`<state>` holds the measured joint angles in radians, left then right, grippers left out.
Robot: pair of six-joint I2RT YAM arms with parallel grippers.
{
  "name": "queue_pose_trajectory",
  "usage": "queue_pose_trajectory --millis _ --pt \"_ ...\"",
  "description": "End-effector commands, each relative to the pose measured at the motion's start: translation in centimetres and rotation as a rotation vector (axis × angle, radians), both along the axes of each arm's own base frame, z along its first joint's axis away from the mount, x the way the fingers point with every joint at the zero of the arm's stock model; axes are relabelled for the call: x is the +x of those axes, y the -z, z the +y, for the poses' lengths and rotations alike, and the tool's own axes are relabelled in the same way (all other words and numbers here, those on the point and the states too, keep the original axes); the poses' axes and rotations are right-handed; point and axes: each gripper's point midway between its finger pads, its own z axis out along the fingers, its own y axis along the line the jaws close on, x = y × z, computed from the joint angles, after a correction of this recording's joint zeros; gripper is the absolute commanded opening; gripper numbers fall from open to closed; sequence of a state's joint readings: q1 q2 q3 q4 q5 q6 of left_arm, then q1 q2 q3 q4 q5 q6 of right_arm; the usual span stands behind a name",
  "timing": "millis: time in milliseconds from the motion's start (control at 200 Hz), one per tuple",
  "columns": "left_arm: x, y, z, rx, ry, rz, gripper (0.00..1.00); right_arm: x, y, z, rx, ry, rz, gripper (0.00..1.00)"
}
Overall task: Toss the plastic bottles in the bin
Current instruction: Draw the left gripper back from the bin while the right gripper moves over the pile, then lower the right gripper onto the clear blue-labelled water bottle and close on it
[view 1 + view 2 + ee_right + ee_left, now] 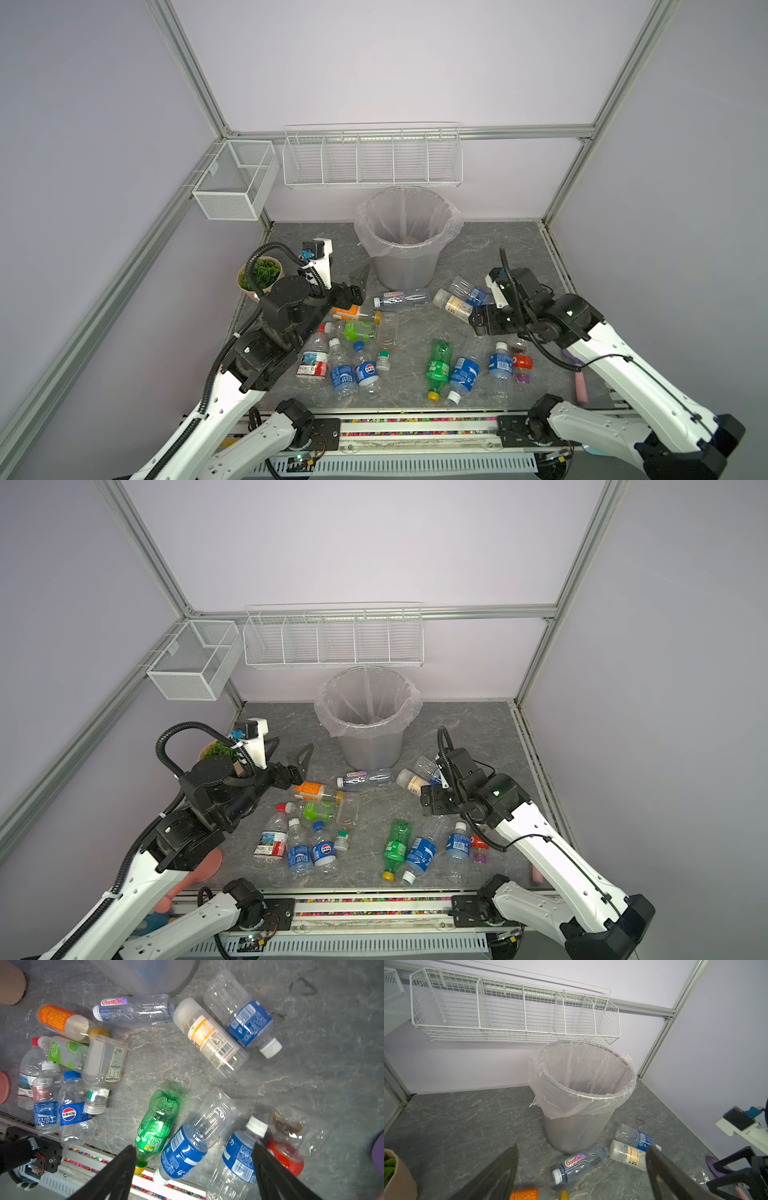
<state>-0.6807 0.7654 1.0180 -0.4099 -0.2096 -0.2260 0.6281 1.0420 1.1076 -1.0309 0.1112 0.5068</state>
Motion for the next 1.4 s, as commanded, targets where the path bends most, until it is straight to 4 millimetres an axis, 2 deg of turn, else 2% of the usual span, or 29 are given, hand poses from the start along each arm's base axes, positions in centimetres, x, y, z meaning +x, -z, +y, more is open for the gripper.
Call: queue_pose_trajectory --millis 0,170,370,500,520,620,685,870,1060,1395 --pt "-0.7 2.1 1.3 -0.007 -0.044 0.063 0.94 -1.8 1.5 -0.7 0.044 0.105 0.099 0.9" --pt "-1.2 4.1 1.9 -0.005 -0.063 0.119 0.93 -3.1 4.0 -0.4 0.092 0.17 0.187 0.96" --pt "-1.7 5.0 2.6 -0.013 -0.083 0.133 0.92 -3.6 6.2 -0.8 0.077 0.227 0.235 1.0" --pt "-1.7 5.3 2.7 -0.013 -0.087 0.142 0.92 -3.5 7.0 -0.1 0.089 0.23 0.261 0.97" --pt "-1.7 5.4 2.7 -0.012 -0.088 0.144 0.92 -3.9 8.0 -0.2 0.074 0.232 0.287 0.96" --pt "-1.7 5.7 2.7 -0.012 -0.089 0.15 0.92 -4.1 9.0 -0.1 0.057 0.241 0.313 0.9" --pt "-1.7 5.9 2.7 -0.01 -0.09 0.153 0.92 -3.4 9.0 0.5 0.064 0.243 0.286 0.86" --pt "-1.9 6.0 2.9 -0.004 -0.091 0.156 0.92 -3.0 10.3 1.3 0.018 0.246 0.306 0.86" --pt "-2.1 6.2 3.3 0.003 -0.102 0.155 0.92 -3.2 11.6 0.9 -0.075 0.258 0.324 0.85" --pt "-2.4 6.9 3.7 0.005 -0.111 0.166 0.92 -3.1 13.5 1.3 -0.085 0.273 0.34 0.79"
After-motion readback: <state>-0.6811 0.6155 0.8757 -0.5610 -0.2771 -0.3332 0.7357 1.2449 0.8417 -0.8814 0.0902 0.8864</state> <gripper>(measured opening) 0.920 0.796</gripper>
